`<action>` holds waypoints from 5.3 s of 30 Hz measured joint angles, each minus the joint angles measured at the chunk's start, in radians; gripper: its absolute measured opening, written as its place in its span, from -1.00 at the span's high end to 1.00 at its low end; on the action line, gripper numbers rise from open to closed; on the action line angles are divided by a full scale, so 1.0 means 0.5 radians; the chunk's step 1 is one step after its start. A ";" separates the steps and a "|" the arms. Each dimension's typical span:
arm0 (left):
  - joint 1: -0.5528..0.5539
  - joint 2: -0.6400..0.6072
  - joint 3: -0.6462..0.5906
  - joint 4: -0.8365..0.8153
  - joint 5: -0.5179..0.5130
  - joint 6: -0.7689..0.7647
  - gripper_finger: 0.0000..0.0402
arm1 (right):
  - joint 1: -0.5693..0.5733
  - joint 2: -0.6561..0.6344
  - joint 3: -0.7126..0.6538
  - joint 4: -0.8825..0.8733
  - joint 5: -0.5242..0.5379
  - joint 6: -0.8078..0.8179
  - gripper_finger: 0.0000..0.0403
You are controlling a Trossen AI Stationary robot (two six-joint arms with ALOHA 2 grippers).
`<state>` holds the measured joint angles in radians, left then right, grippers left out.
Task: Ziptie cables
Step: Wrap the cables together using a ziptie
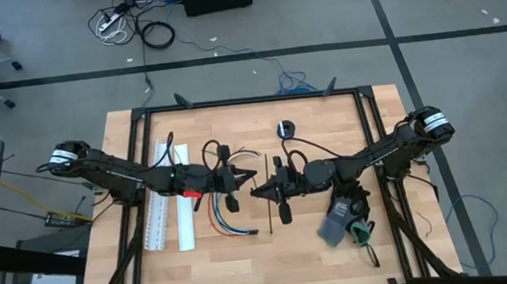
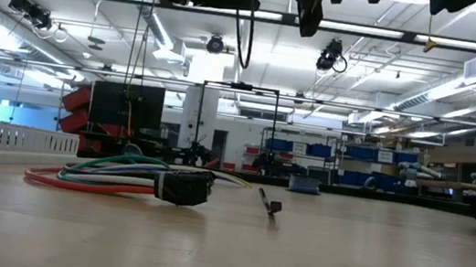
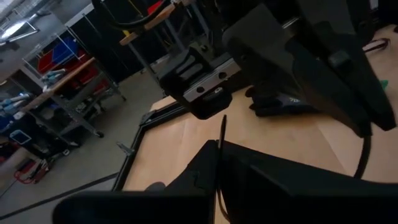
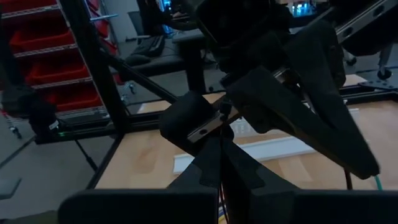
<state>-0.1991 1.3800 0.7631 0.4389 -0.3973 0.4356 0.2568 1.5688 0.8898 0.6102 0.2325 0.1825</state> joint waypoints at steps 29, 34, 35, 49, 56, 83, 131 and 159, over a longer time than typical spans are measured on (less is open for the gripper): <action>-0.036 0.000 0.000 -0.107 -0.544 -0.017 0.93 | -0.020 0.000 0.000 -0.090 0.066 -0.074 1.00; -0.038 0.000 0.000 -0.151 -0.784 -0.237 0.73 | -0.020 0.000 0.000 -0.095 0.066 -0.093 1.00; -0.038 -0.008 0.000 -0.174 -0.807 -0.333 0.69 | -0.020 0.000 0.000 -0.096 0.066 -0.093 1.00; -0.151 -0.494 0.003 -0.846 -0.368 -0.975 0.24 | -0.018 0.000 0.000 -0.137 0.127 -0.159 1.00; -0.282 -0.608 0.002 -1.169 -0.368 -1.128 0.24 | 0.021 -0.037 -0.003 -0.262 0.282 -0.221 1.00; -0.241 -0.163 -0.704 1.150 -0.439 -1.563 0.24 | -0.413 -0.294 -0.669 0.548 -0.126 -0.432 1.00; 0.231 0.422 -0.183 1.142 0.311 -1.205 0.24 | -0.462 -0.294 -0.563 0.393 -0.513 -0.109 1.00; 0.243 0.426 -0.183 1.190 0.374 -1.208 0.24 | -0.465 -0.294 -0.564 0.404 -0.524 -0.127 1.00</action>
<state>-0.0776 1.5932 0.6716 1.0340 -0.2104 -0.1685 0.0242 1.4220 0.6079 0.8123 -0.0296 0.1188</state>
